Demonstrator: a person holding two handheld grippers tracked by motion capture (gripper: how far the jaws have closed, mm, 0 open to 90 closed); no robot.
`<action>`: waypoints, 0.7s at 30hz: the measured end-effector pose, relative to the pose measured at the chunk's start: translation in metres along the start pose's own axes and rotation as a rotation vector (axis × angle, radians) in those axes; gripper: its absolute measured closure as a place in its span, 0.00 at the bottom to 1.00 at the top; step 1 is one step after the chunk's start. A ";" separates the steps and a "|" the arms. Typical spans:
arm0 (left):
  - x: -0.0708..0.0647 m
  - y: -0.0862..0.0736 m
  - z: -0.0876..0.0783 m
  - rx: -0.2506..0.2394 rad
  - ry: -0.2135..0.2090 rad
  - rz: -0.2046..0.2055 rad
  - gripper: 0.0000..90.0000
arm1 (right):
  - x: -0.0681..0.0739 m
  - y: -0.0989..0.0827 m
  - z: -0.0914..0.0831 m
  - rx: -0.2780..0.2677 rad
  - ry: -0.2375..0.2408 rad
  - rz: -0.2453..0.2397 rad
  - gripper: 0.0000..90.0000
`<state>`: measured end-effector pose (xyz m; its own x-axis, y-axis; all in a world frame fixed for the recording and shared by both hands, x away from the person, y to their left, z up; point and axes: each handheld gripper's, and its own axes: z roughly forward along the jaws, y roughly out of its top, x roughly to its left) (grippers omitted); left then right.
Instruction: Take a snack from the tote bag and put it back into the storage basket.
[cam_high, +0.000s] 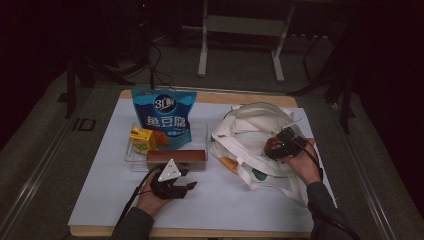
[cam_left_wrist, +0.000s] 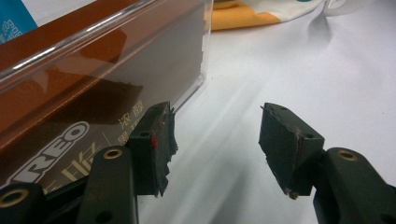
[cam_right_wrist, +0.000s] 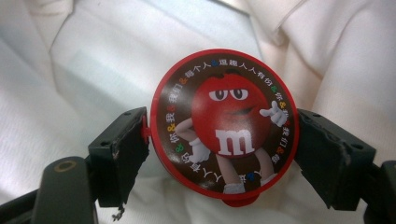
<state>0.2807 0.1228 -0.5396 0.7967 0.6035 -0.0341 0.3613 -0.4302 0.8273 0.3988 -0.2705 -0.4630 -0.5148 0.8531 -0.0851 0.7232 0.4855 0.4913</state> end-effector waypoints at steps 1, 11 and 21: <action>0.000 0.000 0.000 0.000 0.000 -0.001 0.49 | 0.000 0.000 0.000 0.000 0.000 0.000 0.24; 0.000 0.000 0.000 0.000 -0.001 0.000 0.49 | -0.004 -0.010 -0.014 -0.042 0.052 0.014 0.26; 0.000 0.000 0.000 0.001 0.000 -0.001 0.49 | -0.020 -0.030 -0.031 -0.077 0.123 -0.006 0.71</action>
<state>0.2808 0.1228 -0.5396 0.7965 0.6036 -0.0350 0.3623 -0.4301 0.8269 0.3733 -0.3077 -0.4494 -0.5745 0.8184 0.0161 0.6851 0.4700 0.5566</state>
